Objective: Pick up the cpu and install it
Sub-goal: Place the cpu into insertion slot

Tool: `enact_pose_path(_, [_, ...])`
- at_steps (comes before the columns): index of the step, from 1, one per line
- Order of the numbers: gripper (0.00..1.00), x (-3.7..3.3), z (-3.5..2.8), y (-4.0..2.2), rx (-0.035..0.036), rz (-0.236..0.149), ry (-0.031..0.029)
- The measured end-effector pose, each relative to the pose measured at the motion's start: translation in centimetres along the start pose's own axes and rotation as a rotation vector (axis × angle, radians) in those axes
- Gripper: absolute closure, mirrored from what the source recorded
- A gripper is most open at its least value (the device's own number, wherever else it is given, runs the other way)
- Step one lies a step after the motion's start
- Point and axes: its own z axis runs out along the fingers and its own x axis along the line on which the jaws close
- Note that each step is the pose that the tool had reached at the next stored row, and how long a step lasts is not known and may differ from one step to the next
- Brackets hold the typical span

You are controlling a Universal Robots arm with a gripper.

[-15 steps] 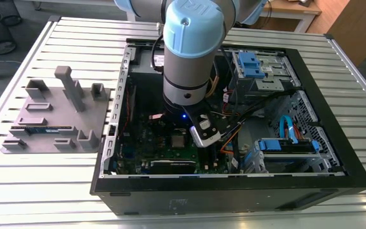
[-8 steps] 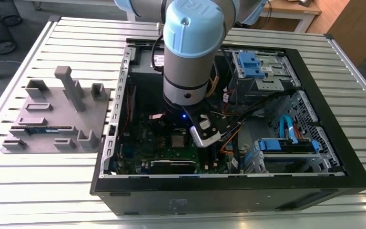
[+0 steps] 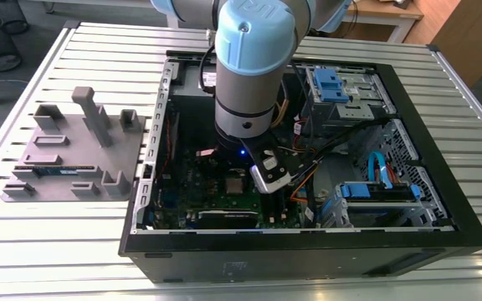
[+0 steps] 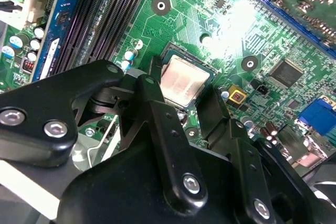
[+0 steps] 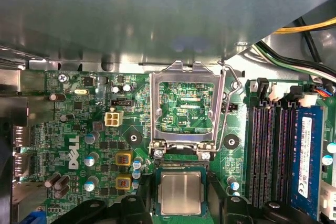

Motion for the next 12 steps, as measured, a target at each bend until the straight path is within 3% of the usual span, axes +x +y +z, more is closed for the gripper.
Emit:
enact_pose_path(3, [0.46, 0.0, -0.02, 0.0, 0.0, 0.0, 0.0])
enact_pose_path(4, [0.54, 0.0, -0.03, -0.01, 0.0004, 0.0, 0.0003])
enact_pose_path(12, [0.55, 0.0, -0.06, 0.0, -0.0001, 0.0, 0.0])
